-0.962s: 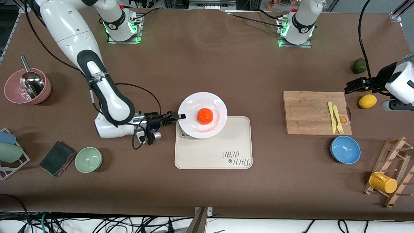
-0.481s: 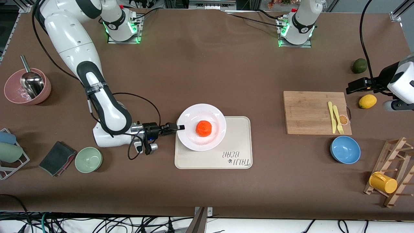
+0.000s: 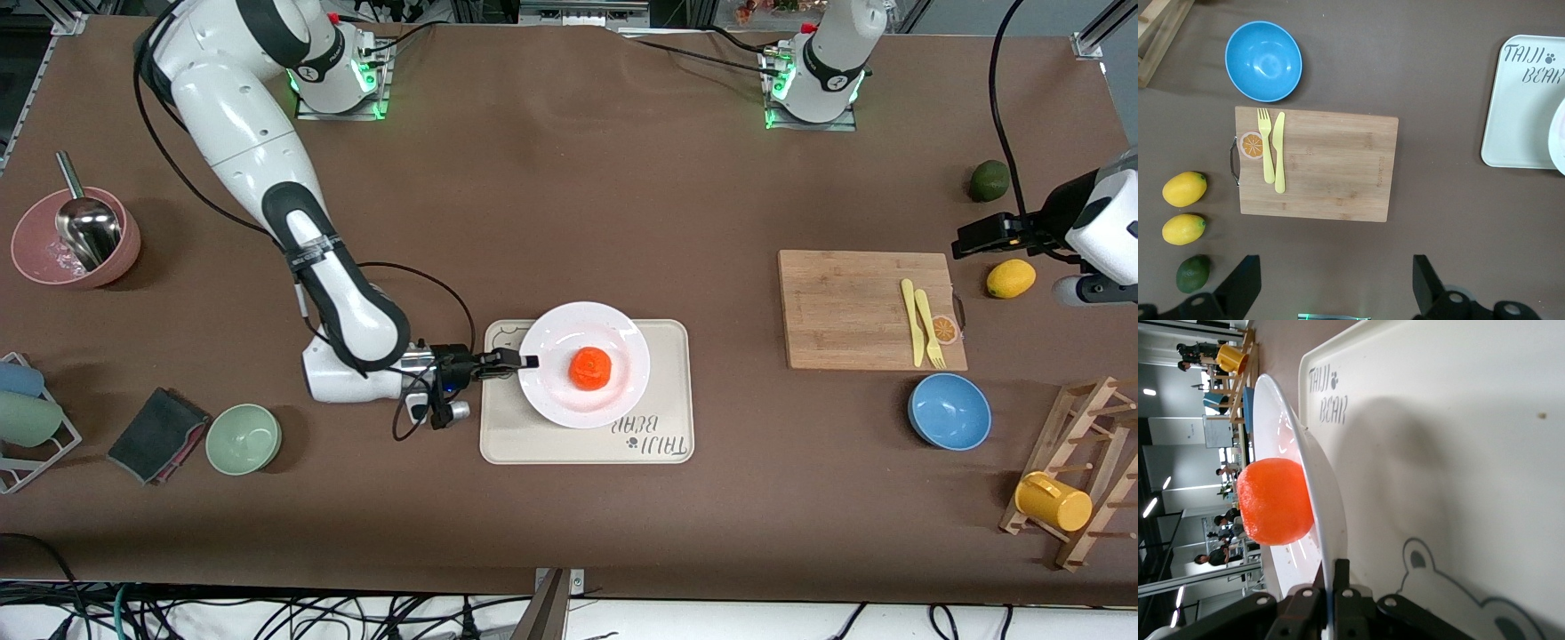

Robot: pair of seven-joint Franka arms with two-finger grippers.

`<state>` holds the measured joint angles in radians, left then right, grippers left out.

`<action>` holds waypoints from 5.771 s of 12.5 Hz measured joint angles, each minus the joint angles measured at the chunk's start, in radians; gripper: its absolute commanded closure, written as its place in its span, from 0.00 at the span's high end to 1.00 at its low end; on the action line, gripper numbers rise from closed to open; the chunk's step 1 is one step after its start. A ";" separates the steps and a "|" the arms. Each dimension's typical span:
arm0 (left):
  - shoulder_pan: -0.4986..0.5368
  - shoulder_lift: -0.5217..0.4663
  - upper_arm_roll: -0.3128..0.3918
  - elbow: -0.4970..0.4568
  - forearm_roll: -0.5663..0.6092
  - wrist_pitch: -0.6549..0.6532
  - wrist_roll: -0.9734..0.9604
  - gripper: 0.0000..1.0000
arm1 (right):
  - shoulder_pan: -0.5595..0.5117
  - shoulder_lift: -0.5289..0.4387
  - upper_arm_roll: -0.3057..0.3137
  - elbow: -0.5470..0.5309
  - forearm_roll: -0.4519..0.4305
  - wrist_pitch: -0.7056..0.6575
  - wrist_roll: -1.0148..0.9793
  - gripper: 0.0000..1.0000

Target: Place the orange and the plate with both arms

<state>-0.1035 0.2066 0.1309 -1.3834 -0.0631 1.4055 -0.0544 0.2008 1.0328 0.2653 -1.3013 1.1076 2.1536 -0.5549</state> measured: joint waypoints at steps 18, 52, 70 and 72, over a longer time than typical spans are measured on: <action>0.000 0.000 0.000 0.000 0.000 0.000 0.000 1.00 | 0.050 0.028 0.010 0.119 -0.367 0.094 0.001 1.00; 0.000 0.000 -0.001 0.001 0.000 0.000 0.000 1.00 | -0.198 -1.100 -0.218 -0.497 -1.081 -0.444 0.593 1.00; 0.000 0.000 0.000 0.001 0.000 0.000 0.000 1.00 | -0.165 -1.050 -0.279 -0.357 -1.064 -0.572 0.576 1.00; 0.000 0.000 0.000 0.001 0.000 0.000 0.000 1.00 | -0.169 -1.050 -0.277 -0.357 -1.064 -0.572 0.576 1.00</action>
